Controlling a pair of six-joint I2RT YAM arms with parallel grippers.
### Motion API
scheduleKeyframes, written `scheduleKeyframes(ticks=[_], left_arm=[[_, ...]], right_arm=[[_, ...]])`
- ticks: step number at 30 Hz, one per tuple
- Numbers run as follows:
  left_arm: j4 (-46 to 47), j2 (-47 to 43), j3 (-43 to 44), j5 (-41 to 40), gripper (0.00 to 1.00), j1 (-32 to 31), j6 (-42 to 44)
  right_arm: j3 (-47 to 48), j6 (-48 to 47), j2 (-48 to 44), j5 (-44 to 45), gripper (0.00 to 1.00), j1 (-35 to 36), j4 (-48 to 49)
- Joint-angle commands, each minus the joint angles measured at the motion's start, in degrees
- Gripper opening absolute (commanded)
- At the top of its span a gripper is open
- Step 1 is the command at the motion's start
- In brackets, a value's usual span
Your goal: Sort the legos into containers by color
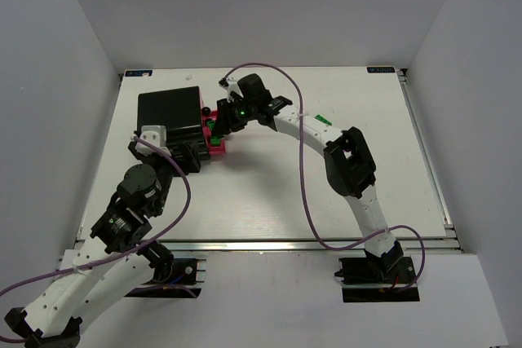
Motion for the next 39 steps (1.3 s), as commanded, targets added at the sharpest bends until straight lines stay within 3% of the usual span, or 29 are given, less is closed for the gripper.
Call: scheduleKeyframes(ticks=[1,15,19,27,29,36,39], left_arm=[[0.5,-0.7,-0.4,-1.1,0.95,0.4,0.5],[0.7,-1.7,-0.6,-1.0,0.95,0.4,0.6],[0.7,-1.7,-0.6,-1.0,0.95,0.4,0.7],[0.7,-1.8,-0.6,-1.0,0.95,0.4,0.7],[0.7,-1.8,-0.6,-0.9,0.95,0.4,0.7],[0.7,-1.9,-0.6,-0.9,0.95,0.4,0.7],[0.8,-1.8,-0.6,-0.9,0.95,0.4,0.6]], right_arm=[[0.1,3.3,0.9,2.5,0.05,0.2,5.6],[-2.7,4.3,2.8,6.3,0.17,1.1,8.5],[-2.9,3.4,3.2,5.9,0.38,1.4,8.7],[-2.1,2.8,4.1,5.5,0.52,1.8,8.6],[-1.7,2.6,4.3,5.3,0.61,1.9,8.4],[-1.7,2.0,3.6,5.4,0.59,1.8,8.1],[-3.4,0.6,1.6,6.6,0.38,1.7,9.3]])
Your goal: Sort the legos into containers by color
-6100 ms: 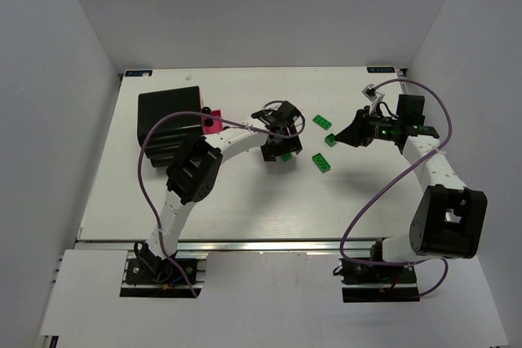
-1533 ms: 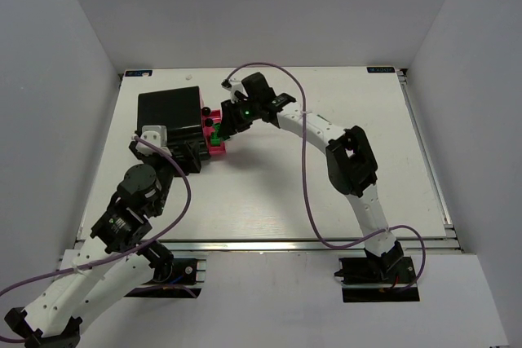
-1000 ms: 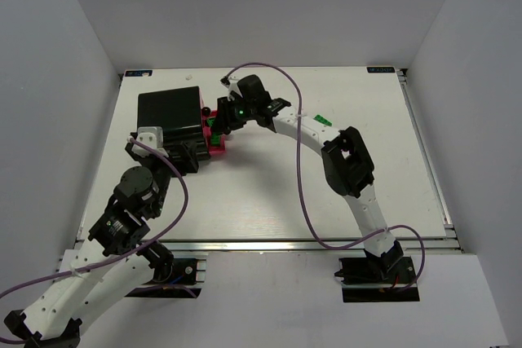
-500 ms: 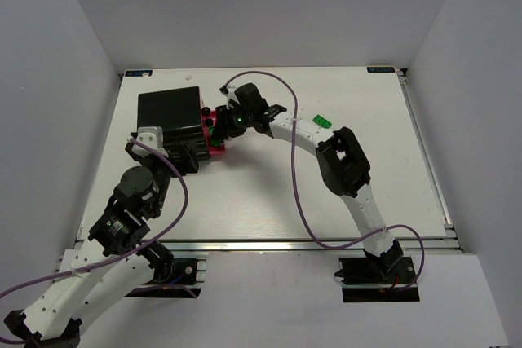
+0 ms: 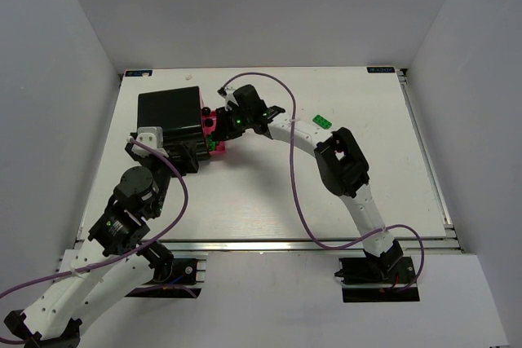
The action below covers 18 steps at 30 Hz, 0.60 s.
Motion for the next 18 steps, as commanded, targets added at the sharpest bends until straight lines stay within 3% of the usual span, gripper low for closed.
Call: scheduleKeyframes(ticks=[1,3,9,18], left_arm=[[0.7,-0.4,-0.5,-0.2,0.95,0.4,0.5],[0.9,-0.5,-0.5,0.1,0.95,0.4,0.6],[0.7,-0.5,-0.6,-0.1,0.95,0.4,0.6],[0.8,-0.5,-0.6,0.2,0.95,0.4,0.6]], right_arm=[[-1.2,-3.0,-2.1,1.1,0.30,-0.2,3.4],[-1.3,-3.7,-2.3,2.0,0.25,-0.1,3.1],[-0.1,-3.6,-0.4,1.3,0.24,-0.2,2.4],[1.1,-5.0,0.4,10.1,0.30,0.0,-0.4]])
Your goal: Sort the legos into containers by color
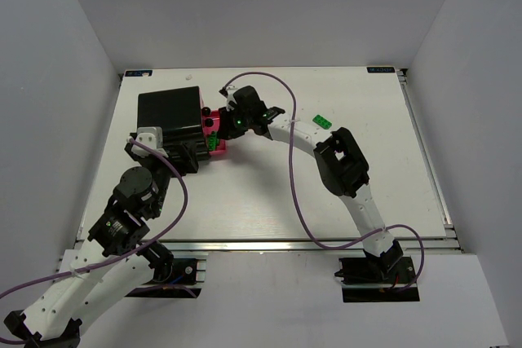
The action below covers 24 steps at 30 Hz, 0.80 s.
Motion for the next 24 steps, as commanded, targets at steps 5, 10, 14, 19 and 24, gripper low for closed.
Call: scheduleKeyframes(ticks=[5,10,14,19,24], left_arm=[[0.9,-0.7,-0.6,0.2,0.95,0.4,0.6],[0.9,-0.8,-0.7,0.3,0.95,0.4,0.6],[0.9,-0.7,-0.7,0.5,0.95,0.4,0.7],[1.1,-0.7,-0.7,0.8,0.95,0.4,0.7],[1.3,-0.9,-0.8,1.3,0.95,0.4,0.7]], right_arm=[[1.3,-2.6,-0.1,6.5,0.34,0.0,-1.5],[0.4,-3.6,-1.1,9.1,0.34,0.2,-1.8],[-0.3,-4.2,-2.0,9.8,0.34,0.1,-1.8],[-5.1,-6.8,-5.8,-5.2,0.49,-0.5,3.1],[-7.9,-12.2,-12.1,-18.9,0.58,-1.3,5.4]])
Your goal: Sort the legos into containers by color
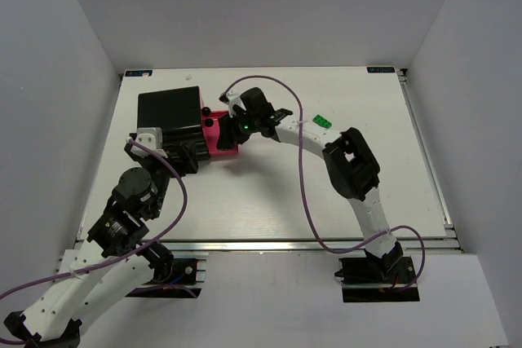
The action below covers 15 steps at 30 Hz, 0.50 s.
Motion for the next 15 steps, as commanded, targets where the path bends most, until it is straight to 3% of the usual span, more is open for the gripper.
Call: scheduleKeyframes(ticks=[1,4,6,7,8,9,10,12,13,14,15], left_arm=[[1.1,-0.5,-0.8,1.1,0.95,0.4,0.4],[1.3,-0.6,-0.9,1.3,0.95,0.4,0.3],[1.4,-0.6,-0.9,1.7,0.95,0.4,0.4],[1.5,-0.6,-1.0,1.9,0.95,0.4,0.4],[1.5,-0.4,-1.0,2.4,0.95,0.4,0.4],[1.7,-0.2,-1.0,2.9,0.95,0.4,0.4],[1.6,0.0,-1.0,3.3,0.95,0.4,0.5],[1.7,0.6,-0.7,5.1,0.94,0.4,0.5],[1.7,0.6,-0.7,5.6,0.94,0.4,0.6],[1.8,0.8,-0.6,6.2,0.94,0.4,0.5],[1.8,0.9,-0.6,6.9,0.94,0.4,0.7]], right_arm=[[-0.9,-4.8,-9.1,-12.0,0.58,-1.4,4.4],[-4.0,-6.6,-13.3,-11.9,0.56,-2.5,4.5],[-7.6,-8.0,-15.7,-10.3,0.46,-4.7,4.2],[-8.9,-8.3,-16.9,-6.2,0.37,-6.0,3.5],[-10.2,-8.5,-19.2,-3.8,0.13,-7.4,2.7],[-12.7,-9.9,-20.4,1.6,0.02,-9.1,1.8],[-13.8,-10.1,-21.3,4.2,0.00,-10.2,0.6],[-16.0,-13.5,-23.3,7.9,0.00,-15.3,-3.6],[-16.7,-16.1,-23.5,8.0,0.06,-16.5,-5.4],[-17.4,-17.6,-24.3,7.5,0.30,-18.0,-8.8],[-18.0,-18.9,-24.6,6.2,0.45,-22.3,-10.6]])
